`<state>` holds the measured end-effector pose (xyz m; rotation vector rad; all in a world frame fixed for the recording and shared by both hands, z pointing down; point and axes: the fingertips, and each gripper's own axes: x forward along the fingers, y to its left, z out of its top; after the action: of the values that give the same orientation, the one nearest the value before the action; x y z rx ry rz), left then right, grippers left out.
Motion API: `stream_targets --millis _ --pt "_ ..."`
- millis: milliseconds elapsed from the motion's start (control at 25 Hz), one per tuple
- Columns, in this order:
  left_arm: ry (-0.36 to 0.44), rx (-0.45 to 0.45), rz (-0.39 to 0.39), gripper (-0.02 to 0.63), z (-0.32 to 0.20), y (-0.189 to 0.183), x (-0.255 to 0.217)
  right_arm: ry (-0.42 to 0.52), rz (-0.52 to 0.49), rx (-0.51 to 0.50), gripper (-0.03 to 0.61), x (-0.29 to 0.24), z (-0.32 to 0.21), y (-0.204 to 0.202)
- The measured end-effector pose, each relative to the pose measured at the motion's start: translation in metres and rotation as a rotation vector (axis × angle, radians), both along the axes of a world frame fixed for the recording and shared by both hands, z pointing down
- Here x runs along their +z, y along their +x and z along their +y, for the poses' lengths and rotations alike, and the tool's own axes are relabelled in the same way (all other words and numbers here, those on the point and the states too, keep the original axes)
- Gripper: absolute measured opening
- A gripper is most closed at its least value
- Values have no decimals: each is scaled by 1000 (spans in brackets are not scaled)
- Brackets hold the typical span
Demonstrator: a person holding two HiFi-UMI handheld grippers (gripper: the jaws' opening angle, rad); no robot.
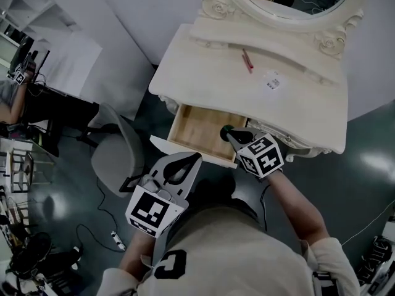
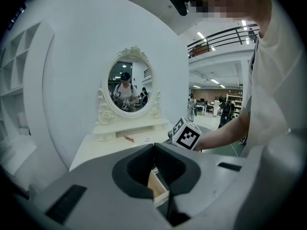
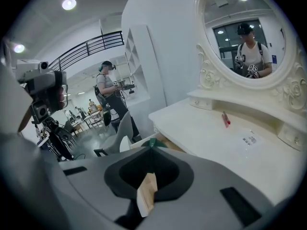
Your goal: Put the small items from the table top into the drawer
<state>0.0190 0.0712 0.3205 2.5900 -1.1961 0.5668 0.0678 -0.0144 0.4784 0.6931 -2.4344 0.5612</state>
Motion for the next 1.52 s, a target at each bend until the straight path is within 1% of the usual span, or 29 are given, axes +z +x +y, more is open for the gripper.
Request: stream_targets --millis 200,360,520,600,760,920,1080,1320,1520 --pt "-2 -8 -20 58 3 2 6 -19 1 -5 31 14 5 -1" --pt "17 -7 -66 58 0 -4 12 -36 9 -1 31 25 6 -6" --pt "7 7 -61 58 0 -8 17 -55 35 11 31 41 4 -11" --pt "6 11 -58 58 -3 -14 21 -62 50 22 31 49 0 -14" --pt "12 1 -83 58 -10 -34 31 -92 76 53 31 63 -6 -20" --pt "-1 -5 -37 58 -15 -54 41 -145 112 88 31 81 -13 -26" --pt "-37 -7 -6 58 -23 -75 62 -159 143 104 31 94 -19 -37" --pt "-56 -32 18 58 -37 -106 78 -181 195 99 31 116 -29 -57" --pt "-74 -36 19 58 -39 -121 83 -212 211 119 31 134 -36 -69"
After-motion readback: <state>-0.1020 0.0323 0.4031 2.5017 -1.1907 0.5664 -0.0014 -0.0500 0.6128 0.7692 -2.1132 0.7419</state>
